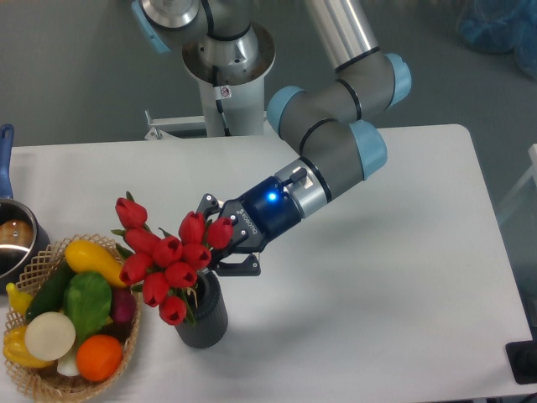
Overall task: Insert the flowers into the vase
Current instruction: 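Push the tulips further down into the vase with the gripper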
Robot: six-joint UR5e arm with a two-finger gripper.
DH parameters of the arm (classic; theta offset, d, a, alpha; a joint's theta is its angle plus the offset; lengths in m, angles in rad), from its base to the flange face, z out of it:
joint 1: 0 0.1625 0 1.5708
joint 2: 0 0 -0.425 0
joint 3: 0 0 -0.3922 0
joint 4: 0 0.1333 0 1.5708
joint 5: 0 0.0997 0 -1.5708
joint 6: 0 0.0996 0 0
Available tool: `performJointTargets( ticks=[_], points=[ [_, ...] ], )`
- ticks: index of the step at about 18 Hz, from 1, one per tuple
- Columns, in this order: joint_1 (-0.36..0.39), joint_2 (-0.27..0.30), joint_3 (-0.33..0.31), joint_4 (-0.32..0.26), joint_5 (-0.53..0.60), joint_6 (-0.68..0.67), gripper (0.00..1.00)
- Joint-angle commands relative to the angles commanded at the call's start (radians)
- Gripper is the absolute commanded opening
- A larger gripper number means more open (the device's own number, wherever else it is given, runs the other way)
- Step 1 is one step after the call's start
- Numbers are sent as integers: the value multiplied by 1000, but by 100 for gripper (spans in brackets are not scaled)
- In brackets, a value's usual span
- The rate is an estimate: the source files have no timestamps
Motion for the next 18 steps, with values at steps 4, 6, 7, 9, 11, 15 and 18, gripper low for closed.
performJointTargets(
  ticks=[4, 6, 7, 9, 11, 15, 18],
  points=[
    [0, -14, -3, 0, 12, 2, 9],
    [0, -15, -3, 0, 14, 6, 10],
    [0, -15, -5, 0, 12, 9, 13],
    [0, -15, -11, 0, 20, 9, 16],
    [0, -17, -29, 0, 20, 35, 15],
    [0, -17, -66, 0, 20, 94, 15],
    [0, -17, -72, 0, 22, 95, 16]
  ],
)
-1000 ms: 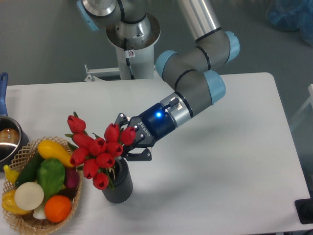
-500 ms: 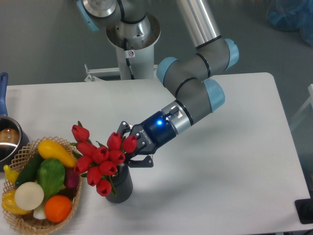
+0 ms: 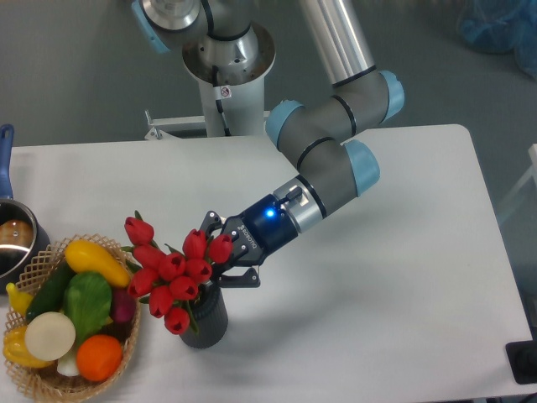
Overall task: Insert the flowers into the vase
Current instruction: 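Push the tulips further down into the vase with the gripper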
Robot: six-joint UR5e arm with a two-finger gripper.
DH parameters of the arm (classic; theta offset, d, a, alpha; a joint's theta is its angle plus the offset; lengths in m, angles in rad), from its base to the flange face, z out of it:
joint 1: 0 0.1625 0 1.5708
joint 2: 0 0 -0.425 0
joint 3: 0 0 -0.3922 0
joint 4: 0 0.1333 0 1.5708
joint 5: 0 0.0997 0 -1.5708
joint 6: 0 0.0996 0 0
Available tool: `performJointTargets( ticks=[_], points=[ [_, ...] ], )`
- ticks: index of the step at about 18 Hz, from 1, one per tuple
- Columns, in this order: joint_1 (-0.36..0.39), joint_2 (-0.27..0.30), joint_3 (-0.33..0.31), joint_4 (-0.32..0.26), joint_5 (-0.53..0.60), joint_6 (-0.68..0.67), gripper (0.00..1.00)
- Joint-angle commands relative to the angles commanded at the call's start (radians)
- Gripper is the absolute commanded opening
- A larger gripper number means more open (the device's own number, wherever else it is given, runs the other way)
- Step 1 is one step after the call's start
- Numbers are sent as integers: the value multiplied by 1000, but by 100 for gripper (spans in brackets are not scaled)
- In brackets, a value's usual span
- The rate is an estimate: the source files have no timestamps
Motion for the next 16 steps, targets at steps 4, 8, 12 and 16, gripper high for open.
performJointTargets(
  ticks=[4, 8, 12, 16],
  points=[
    [0, -8, -6, 0, 0, 0, 32],
    [-2, -12, -14, 0, 0, 0, 50],
    [-2, -12, -26, 0, 0, 0, 77],
    [0, -9, -40, 0, 18, -2, 100]
  ],
)
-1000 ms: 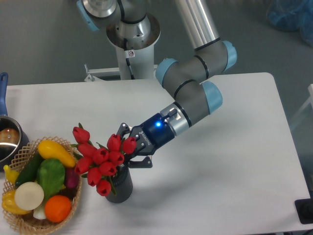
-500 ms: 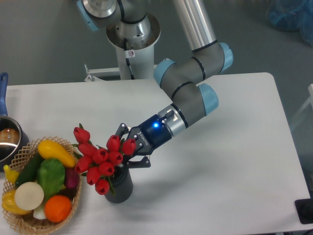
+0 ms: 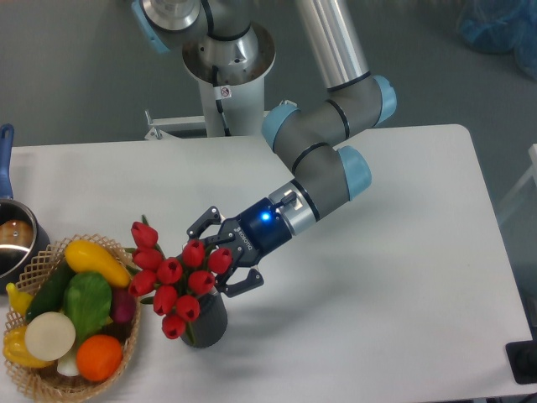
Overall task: Insert the flowers into the vase
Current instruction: 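Push the tulips further down into the vase with the gripper, then open the gripper to release the tulips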
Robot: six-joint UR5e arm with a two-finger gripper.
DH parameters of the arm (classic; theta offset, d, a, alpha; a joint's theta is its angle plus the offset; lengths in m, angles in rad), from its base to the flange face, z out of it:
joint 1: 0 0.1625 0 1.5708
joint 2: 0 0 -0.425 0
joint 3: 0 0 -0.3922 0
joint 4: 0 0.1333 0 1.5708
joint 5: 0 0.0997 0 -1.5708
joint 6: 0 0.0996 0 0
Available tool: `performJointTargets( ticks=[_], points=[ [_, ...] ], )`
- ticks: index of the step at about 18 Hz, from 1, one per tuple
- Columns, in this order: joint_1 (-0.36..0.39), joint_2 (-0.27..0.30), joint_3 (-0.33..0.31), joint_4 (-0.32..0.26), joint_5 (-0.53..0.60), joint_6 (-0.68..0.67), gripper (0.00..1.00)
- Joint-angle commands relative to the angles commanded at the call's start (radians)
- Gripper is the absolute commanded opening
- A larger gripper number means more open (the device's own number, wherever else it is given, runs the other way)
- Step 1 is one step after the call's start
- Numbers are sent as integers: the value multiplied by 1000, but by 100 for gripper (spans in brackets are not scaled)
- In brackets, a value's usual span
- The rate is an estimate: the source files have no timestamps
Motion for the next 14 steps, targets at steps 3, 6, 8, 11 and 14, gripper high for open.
performJointTargets(
  ticks=[3, 6, 8, 11, 14],
  points=[
    [5, 0, -2, 0, 9, 0, 100],
    [24, 8, -9, 2, 25, 2, 100],
    [44, 14, -17, 0, 26, 0, 100],
    [101, 66, -43, 0, 26, 3, 100],
    [158, 118, -52, 0, 67, 2, 100]
  ],
)
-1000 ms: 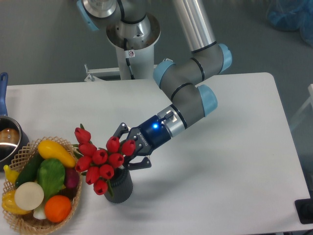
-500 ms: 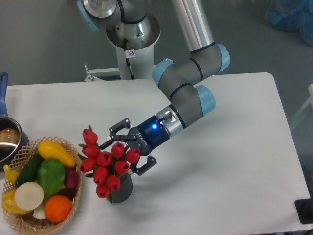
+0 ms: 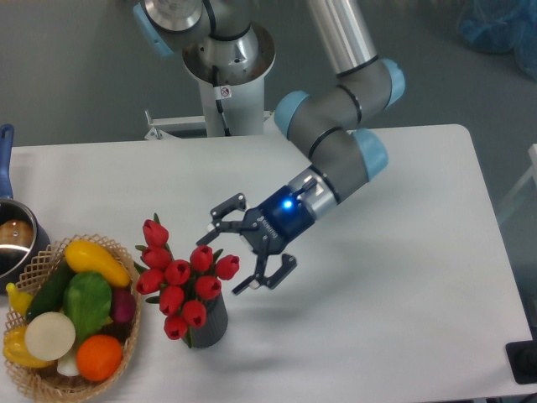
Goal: Insert the flowers into the vase
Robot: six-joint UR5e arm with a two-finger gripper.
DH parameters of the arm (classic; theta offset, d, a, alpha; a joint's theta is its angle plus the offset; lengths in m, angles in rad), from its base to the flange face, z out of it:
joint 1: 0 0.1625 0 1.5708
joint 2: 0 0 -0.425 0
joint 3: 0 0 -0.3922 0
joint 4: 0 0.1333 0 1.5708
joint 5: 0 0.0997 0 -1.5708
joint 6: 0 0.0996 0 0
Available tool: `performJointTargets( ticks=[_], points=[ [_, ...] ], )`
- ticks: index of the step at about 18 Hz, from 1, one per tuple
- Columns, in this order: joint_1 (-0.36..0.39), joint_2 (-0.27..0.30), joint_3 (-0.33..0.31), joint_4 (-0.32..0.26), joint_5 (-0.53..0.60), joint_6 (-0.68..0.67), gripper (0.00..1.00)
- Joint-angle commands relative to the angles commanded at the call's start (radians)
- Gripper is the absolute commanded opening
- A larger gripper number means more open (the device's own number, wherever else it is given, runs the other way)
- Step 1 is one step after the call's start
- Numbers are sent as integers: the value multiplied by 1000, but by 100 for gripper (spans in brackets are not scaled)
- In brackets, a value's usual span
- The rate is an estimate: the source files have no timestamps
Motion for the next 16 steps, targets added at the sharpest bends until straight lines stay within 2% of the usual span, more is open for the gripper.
performJointTargets(
  ticks=[2, 7, 13, 16],
  points=[
    [25, 9, -5, 0, 55, 2, 100],
    [132, 104, -20, 0, 267, 3, 100],
    [256, 134, 6, 2, 318, 5, 100],
    [305, 158, 23, 0, 475, 9, 100]
  ],
)
